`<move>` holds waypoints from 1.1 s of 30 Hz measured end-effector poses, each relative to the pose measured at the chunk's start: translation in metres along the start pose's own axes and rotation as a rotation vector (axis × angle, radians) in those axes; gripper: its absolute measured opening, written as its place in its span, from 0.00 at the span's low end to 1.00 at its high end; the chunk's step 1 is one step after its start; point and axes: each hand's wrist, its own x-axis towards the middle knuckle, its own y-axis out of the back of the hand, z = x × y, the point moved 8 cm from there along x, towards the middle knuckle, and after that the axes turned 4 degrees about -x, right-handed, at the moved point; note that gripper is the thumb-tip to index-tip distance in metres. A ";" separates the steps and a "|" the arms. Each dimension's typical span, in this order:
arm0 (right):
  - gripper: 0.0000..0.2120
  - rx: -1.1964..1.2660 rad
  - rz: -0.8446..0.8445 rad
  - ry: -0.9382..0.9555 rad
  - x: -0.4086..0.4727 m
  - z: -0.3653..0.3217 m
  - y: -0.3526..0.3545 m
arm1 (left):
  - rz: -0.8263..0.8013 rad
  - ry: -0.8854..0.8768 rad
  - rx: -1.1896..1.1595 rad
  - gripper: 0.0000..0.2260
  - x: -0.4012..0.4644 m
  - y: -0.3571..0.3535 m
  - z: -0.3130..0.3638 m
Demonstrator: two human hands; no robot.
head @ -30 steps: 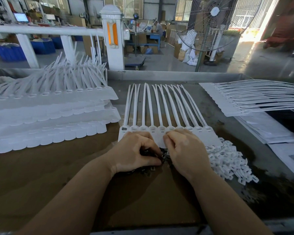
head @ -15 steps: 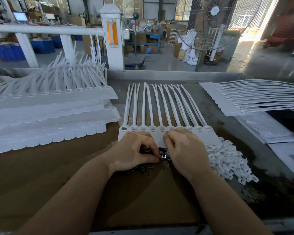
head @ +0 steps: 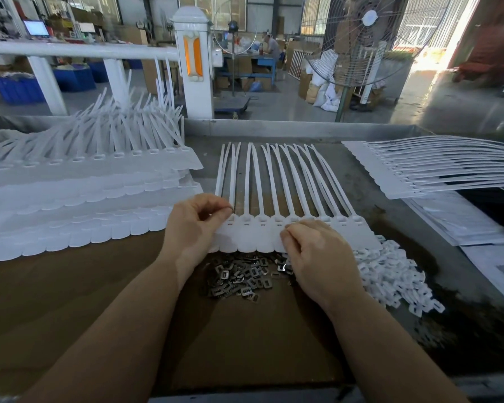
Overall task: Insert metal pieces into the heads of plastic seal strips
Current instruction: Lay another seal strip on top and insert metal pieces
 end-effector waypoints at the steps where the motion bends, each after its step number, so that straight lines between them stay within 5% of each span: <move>1: 0.12 -0.003 -0.003 0.000 0.000 0.000 0.000 | 0.022 0.027 -0.001 0.06 0.001 0.002 -0.005; 33: 0.10 -0.024 0.029 0.030 -0.001 -0.004 0.001 | 0.027 0.189 0.113 0.05 0.015 -0.007 -0.028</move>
